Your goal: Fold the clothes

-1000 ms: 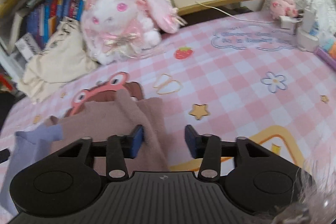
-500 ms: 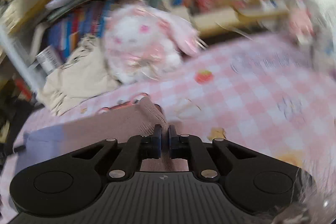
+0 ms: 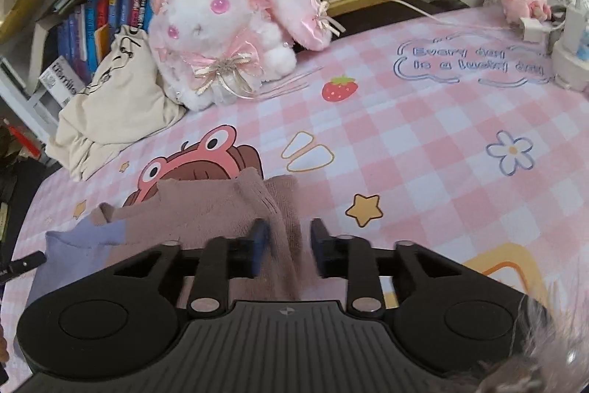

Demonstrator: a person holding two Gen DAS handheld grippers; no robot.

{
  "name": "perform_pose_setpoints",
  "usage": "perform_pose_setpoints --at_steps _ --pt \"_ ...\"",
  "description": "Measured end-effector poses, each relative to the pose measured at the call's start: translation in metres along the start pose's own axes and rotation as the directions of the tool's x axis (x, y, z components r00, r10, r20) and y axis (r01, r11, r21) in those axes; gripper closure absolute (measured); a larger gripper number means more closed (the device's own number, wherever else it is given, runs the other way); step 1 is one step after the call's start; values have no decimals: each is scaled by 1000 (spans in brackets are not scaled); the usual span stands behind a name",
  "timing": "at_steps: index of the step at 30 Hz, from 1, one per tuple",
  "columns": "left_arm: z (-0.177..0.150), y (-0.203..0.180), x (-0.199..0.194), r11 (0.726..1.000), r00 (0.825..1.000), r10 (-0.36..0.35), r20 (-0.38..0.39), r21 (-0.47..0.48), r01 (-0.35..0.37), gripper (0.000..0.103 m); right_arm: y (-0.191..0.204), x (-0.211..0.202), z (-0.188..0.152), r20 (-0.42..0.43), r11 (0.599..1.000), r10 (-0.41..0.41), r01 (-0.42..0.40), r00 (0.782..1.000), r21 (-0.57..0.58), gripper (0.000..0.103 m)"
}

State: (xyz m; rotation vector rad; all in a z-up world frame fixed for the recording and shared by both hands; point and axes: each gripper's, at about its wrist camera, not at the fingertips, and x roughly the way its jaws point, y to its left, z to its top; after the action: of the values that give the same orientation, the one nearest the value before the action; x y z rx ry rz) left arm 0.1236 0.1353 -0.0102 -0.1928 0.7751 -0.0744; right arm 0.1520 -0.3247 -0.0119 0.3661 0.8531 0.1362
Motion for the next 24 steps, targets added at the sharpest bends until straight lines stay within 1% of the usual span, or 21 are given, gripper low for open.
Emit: perform_pose_setpoints --at_steps 1,2,4,6,9,11,12,13,14,17,20,24 --pt "-1 0 -4 1000 1000 -5 -1 -2 5 61 -2 -4 -1 -5 1000 9 -9 1000 1 65" --pt "-4 0 -8 1000 1000 -18 -14 -10 18 55 -4 -7 -3 -12 1000 19 -19 1000 4 65" --pt "-12 1 -12 999 998 -36 -42 -29 35 54 -7 -11 -8 -35 999 42 -42 999 10 65" --pt "-16 2 -9 998 997 -38 -70 -52 34 54 -7 -9 -13 -61 999 50 -50 997 4 65" --pt "-22 5 -1 996 994 -31 -101 -90 21 57 -6 -1 -20 -86 998 61 -60 994 10 67" --pt "-25 8 0 992 994 -40 -102 -123 27 60 -5 1 -23 -86 997 75 -72 994 36 75" --pt "-26 9 0 990 994 -46 -97 -140 32 64 -4 1 -24 -86 996 76 -73 993 46 76" --pt "-28 9 -1 987 993 -65 -100 -156 49 77 -3 1 -25 -87 996 78 -74 993 57 78" --pt "-30 10 -1 984 992 -81 -101 -169 63 78 -3 1 -26 -90 994 87 -81 992 69 81" --pt "-35 10 -9 989 994 -53 -96 -145 38 80 2 -3 -32 -111 992 111 -104 988 67 83" --pt "-40 23 -21 986 993 -46 -109 -166 27 81 10 -8 -41 -134 990 133 -125 982 65 84" --pt "-51 37 -41 986 993 -13 -118 -168 -8 81 24 -16 -60 -161 985 167 -159 973 62 85"
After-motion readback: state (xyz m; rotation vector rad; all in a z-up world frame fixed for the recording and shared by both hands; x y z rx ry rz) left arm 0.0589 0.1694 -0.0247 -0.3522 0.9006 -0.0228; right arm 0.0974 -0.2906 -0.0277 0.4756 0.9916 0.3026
